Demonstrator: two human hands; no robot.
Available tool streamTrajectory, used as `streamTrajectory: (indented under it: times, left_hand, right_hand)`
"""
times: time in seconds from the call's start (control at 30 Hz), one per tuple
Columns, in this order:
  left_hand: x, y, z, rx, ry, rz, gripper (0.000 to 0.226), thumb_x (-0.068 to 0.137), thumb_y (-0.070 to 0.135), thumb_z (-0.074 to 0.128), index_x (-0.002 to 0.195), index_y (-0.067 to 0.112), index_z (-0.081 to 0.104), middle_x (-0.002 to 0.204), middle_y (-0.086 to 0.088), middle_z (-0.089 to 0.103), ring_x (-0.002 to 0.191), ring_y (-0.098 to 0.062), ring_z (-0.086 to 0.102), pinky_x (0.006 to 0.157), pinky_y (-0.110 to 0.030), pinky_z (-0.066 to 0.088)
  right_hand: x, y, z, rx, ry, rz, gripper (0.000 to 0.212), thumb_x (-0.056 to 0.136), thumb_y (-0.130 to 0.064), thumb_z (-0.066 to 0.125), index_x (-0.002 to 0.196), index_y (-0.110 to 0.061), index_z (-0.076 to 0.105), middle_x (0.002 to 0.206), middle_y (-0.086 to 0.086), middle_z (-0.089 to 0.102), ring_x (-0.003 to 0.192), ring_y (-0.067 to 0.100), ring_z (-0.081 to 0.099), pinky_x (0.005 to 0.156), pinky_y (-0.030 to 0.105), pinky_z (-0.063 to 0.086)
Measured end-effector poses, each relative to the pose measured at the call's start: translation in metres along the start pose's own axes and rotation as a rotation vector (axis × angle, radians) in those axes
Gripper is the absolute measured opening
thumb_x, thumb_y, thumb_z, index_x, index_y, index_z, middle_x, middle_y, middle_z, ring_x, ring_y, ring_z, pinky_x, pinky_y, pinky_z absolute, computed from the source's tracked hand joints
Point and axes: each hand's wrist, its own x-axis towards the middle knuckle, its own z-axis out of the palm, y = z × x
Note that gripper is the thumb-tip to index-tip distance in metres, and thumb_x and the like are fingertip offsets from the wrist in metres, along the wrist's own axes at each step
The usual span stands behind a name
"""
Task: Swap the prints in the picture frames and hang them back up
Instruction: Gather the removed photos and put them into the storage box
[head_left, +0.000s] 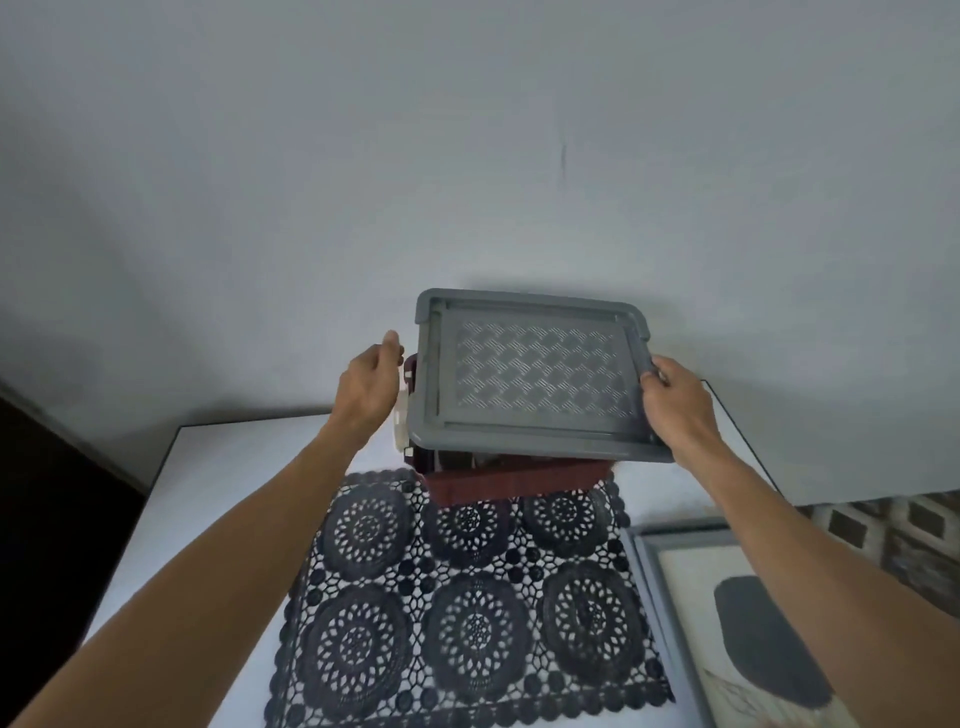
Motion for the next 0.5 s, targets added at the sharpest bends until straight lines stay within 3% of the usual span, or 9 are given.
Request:
streamTrajectory:
  times: [0.1,0.17,0.23,0.3,0.33,0.4,0.47,0.5]
  left_hand:
    - [0.012,0.002,0.014,0.087,-0.076,0.063,0.059,0.098,0.065,0.021,0.111,0.02,0.056,0.117,0.004,0.056,0.107,-0.016,0.049,0.098,-0.034,0.038]
    - [0.023,0.001,0.023,0.06,-0.087,0.077,0.078,0.092,0.076,0.018,0.123,0.017,0.058,0.126,0.002,0.06,0.113,-0.018,0.054,0.105,-0.039,0.039]
    - [0.033,-0.002,0.03,0.047,-0.096,0.098,0.079,0.092,0.076,0.015,0.104,0.013,0.06,0.098,-0.004,0.064,0.092,-0.021,0.059,0.091,-0.042,0.046]
    - [0.039,-0.003,0.036,0.034,-0.116,0.1,0.071,0.097,0.069,0.014,0.088,0.014,0.058,0.075,0.008,0.057,0.072,-0.01,0.054,0.076,-0.035,0.044]
    - [0.041,-0.003,0.038,0.027,-0.129,0.072,0.073,0.095,0.072,0.014,0.095,0.019,0.063,0.081,0.01,0.061,0.078,-0.007,0.058,0.08,-0.033,0.045]
    - [0.043,-0.004,0.04,0.03,-0.154,-0.009,0.088,0.081,0.088,0.012,0.116,0.027,0.065,0.11,0.004,0.066,0.106,-0.016,0.06,0.102,-0.043,0.042]
    - [0.047,-0.007,0.038,0.157,-0.145,-0.101,0.101,0.078,0.091,0.008,0.111,0.015,0.065,0.112,-0.003,0.062,0.11,-0.025,0.053,0.111,-0.049,0.032]
    - [0.048,-0.008,0.038,0.254,-0.131,-0.126,0.094,0.083,0.086,0.006,0.102,0.013,0.062,0.108,-0.004,0.056,0.108,-0.026,0.046,0.111,-0.048,0.028]
  right_hand:
    - [0.017,0.009,0.006,0.011,-0.024,0.027,0.032,0.101,-0.018,0.039,0.124,-0.022,0.061,0.093,-0.002,0.062,0.072,0.007,0.055,0.052,0.024,0.04]
    - [0.024,0.014,0.011,0.024,-0.044,0.031,0.034,0.102,-0.017,0.039,0.126,-0.021,0.061,0.088,-0.007,0.059,0.072,0.001,0.051,0.055,0.022,0.04]
    - [0.03,0.017,0.016,0.015,-0.056,0.021,0.034,0.102,-0.016,0.039,0.127,-0.02,0.061,0.09,-0.005,0.058,0.07,-0.001,0.048,0.056,0.019,0.039]
    - [0.033,0.018,0.02,0.013,-0.056,0.017,0.033,0.102,-0.015,0.039,0.127,-0.02,0.06,0.091,-0.005,0.056,0.068,-0.003,0.046,0.055,0.017,0.037]
    - [0.035,0.02,0.022,0.013,-0.055,0.014,0.033,0.102,-0.015,0.039,0.127,-0.02,0.06,0.089,-0.007,0.055,0.067,-0.003,0.046,0.055,0.017,0.038]
    - [0.038,0.021,0.026,0.016,-0.063,0.015,0.033,0.101,-0.015,0.039,0.125,-0.021,0.061,0.087,-0.011,0.055,0.068,-0.002,0.047,0.057,0.017,0.04]
    - [0.041,0.021,0.031,0.028,-0.083,0.024,0.033,0.101,-0.015,0.039,0.123,-0.023,0.062,0.092,-0.007,0.058,0.07,-0.001,0.048,0.057,0.019,0.04]
    - [0.041,0.021,0.032,0.023,-0.094,0.026,0.033,0.1,-0.015,0.039,0.123,-0.024,0.062,0.095,-0.006,0.059,0.071,0.001,0.049,0.057,0.02,0.04]
